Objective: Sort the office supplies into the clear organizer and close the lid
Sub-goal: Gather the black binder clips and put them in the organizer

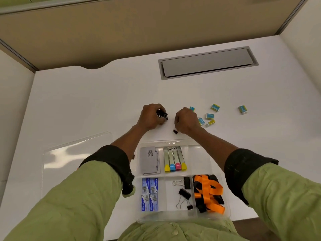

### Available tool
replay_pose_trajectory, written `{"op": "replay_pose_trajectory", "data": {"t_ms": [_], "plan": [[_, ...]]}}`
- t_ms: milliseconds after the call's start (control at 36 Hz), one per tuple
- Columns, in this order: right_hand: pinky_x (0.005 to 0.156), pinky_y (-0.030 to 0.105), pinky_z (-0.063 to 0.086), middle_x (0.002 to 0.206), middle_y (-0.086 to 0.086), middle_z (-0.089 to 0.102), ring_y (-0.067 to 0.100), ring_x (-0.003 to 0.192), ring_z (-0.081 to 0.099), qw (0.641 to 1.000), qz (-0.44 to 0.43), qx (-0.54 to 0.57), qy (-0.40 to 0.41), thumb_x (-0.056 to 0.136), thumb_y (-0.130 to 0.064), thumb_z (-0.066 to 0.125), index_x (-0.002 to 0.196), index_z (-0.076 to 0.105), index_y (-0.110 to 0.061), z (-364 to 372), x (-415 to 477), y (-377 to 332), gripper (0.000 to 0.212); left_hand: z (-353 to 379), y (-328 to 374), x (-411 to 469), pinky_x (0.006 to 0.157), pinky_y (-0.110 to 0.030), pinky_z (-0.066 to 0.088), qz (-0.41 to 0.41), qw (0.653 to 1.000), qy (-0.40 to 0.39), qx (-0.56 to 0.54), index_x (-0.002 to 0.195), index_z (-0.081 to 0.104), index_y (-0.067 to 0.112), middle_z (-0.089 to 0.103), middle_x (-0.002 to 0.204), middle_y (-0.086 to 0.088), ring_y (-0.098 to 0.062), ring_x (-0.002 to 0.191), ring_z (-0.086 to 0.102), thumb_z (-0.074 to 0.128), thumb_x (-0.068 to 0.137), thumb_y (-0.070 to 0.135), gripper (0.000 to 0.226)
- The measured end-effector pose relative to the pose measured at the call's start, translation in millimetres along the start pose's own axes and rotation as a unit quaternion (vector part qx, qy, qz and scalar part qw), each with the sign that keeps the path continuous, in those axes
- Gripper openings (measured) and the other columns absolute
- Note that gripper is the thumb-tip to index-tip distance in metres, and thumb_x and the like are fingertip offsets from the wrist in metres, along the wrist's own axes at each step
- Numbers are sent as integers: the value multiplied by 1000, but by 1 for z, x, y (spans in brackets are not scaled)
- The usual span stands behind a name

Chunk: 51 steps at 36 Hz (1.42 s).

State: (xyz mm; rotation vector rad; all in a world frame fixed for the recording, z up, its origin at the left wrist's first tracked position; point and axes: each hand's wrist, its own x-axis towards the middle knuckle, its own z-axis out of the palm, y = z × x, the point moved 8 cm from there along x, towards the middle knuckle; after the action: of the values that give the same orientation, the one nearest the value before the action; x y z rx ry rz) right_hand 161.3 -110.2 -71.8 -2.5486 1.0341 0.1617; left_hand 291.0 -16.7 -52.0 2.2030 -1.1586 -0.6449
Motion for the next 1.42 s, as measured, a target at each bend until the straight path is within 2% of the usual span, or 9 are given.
{"op": "replay_pose_trajectory", "data": {"t_ms": [222, 361, 500, 639, 806, 1000, 1111, 1250, 1417], "plan": [[73, 41, 63, 77, 8, 73, 27, 75, 71, 986, 85, 140, -15, 70, -16, 75, 81, 76, -8, -5, 7, 36, 14, -33, 14, -24, 68, -33, 66, -32, 989, 46, -136, 103, 75, 8, 78, 92, -10, -20, 67, 78, 90, 72, 3, 34], [67, 25, 62, 74, 8, 77, 15, 62, 74, 956, 115, 268, -20, 73, -3, 86, 77, 79, -6, -39, -22, 31, 9, -51, 32, -56, 72, -35, 66, -32, 987, 61, -148, 105, 76, 13, 78, 95, -5, -17, 71, 78, 92, 73, 9, 36], [61, 17, 59, 76, 5, 77, 13, 64, 76, 931, 87, 353, -46, 76, -4, 85, 84, 78, -4, -77, -82, 9, 11, -61, 55, -114, 75, -19, 62, -35, 989, 41, -139, 105, 77, 23, 77, 95, 9, -4, 79, 74, 93, 71, 18, 38], [71, 27, 62, 76, -4, 77, 7, 65, 75, 945, 71, 287, -140, 79, -8, 83, 81, 78, -16, -63, -162, -9, 10, -35, 59, -187, 74, -8, 54, -83, 988, -37, -125, 103, 76, 31, 75, 95, 15, 7, 84, 68, 93, 70, 23, 38], [68, 25, 61, 77, -7, 75, 1, 60, 70, 962, 67, 203, -168, 87, -21, 74, 81, 76, -24, -16, -237, -20, 7, 18, 53, -243, 84, -27, 62, -129, 982, -109, -85, 106, 75, 31, 75, 98, 11, -2, 83, 72, 94, 69, 23, 43], [78, 17, 50, 108, -3, 74, 9, 92, 69, 985, 18, 98, -140, 98, -15, 59, 114, 70, -21, -3, -255, -33, 21, 50, 65, -258, 91, -24, 51, -96, 987, -127, 30, 134, 62, 20, 70, 124, 2, -14, 112, 66, 86, 80, 33, 60], [84, 21, 46, 114, -3, 72, 13, 103, 66, 988, 6, 51, -148, 92, -17, 68, 118, 68, -23, -6, -254, -31, 26, 56, 71, -259, 82, -25, 54, -89, 984, -146, 54, 125, 64, 19, 74, 114, -1, -14, 102, 69, 82, 84, 36, 47], [76, 31, 59, 90, -9, 75, 9, 79, 69, 992, 75, 95, -42, 90, -23, 67, 90, 76, -27, -36, -231, -6, 9, 38, 77, -244, 87, -30, 56, -87, 988, -109, 69, 122, 66, 24, 75, 106, 6, -13, 99, 68, 74, 89, 44, 40], [75, 37, 59, 88, -4, 75, 18, 82, 69, 980, 147, 115, 74, 84, -36, 79, 85, 75, -25, -86, -169, 41, 11, -7, 82, -189, 83, -38, 60, -97, 991, -32, 81, 106, 72, 27, 75, 98, 8, -15, 91, 69, 74, 87, 51, 31]]}}
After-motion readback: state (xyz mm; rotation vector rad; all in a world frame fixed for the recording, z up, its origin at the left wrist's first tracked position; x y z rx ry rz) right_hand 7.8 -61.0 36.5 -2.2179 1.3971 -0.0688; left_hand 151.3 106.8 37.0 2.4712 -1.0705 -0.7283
